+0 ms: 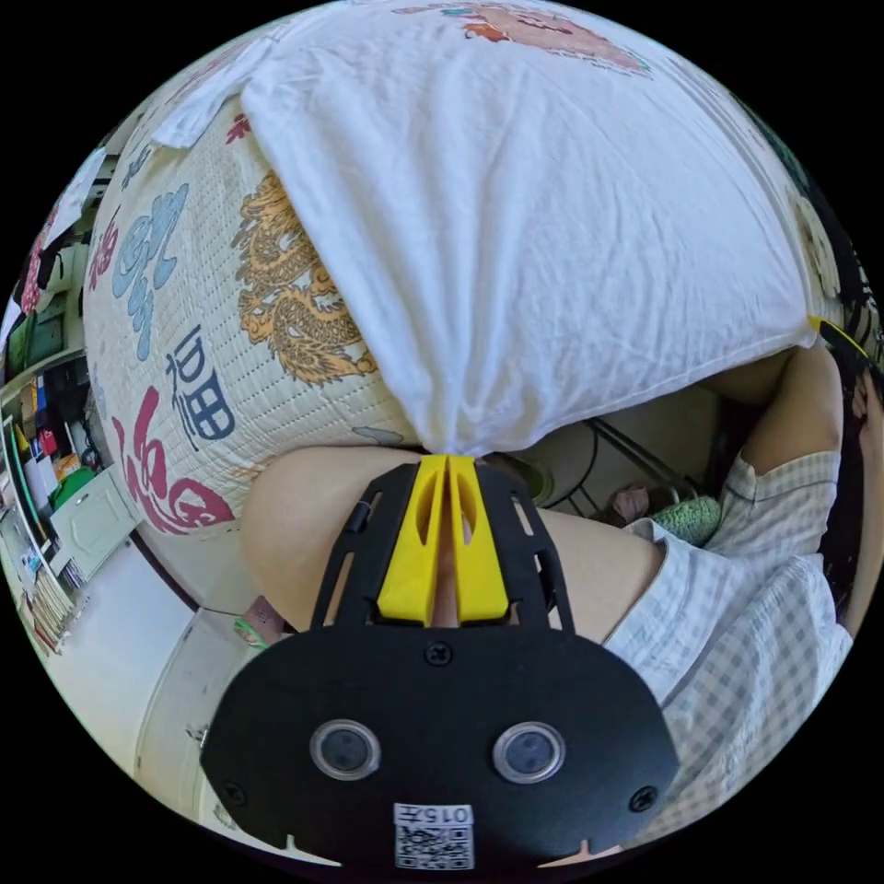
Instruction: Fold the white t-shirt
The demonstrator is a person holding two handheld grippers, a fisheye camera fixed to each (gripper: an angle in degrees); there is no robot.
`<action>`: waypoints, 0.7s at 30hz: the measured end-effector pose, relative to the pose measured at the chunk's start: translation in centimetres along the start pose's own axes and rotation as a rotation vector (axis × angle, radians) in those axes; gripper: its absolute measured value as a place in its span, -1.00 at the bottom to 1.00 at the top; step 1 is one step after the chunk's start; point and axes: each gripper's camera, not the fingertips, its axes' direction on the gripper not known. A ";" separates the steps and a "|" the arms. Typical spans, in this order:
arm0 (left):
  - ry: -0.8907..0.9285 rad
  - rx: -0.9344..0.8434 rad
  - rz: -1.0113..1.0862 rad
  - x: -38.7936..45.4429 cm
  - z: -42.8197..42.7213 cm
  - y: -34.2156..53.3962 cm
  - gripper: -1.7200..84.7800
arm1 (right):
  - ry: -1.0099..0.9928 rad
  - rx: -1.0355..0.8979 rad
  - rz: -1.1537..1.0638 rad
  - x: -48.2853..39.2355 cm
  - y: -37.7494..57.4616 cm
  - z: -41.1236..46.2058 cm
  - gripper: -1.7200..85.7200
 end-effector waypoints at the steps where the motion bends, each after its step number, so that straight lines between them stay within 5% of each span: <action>1: 0.007 0.011 -0.005 -0.2 -0.4 0.4 -0.97 | -0.016 0.016 0.010 0.4 0.3 0.5 -0.97; 9: 0.097 0.338 -0.093 -3.3 -9.8 8.7 -0.98 | 0.001 0.106 0.082 4.4 3.9 3.4 -0.97; 17: -0.032 0.745 0.149 2.1 -25.1 6.3 -0.97 | 0.208 0.726 0.044 0.9 7.0 -0.3 -0.97; 21: -0.065 1.013 0.333 7.3 -31.7 1.7 -0.97 | 0.133 0.844 0.002 -0.8 4.2 0.2 -0.97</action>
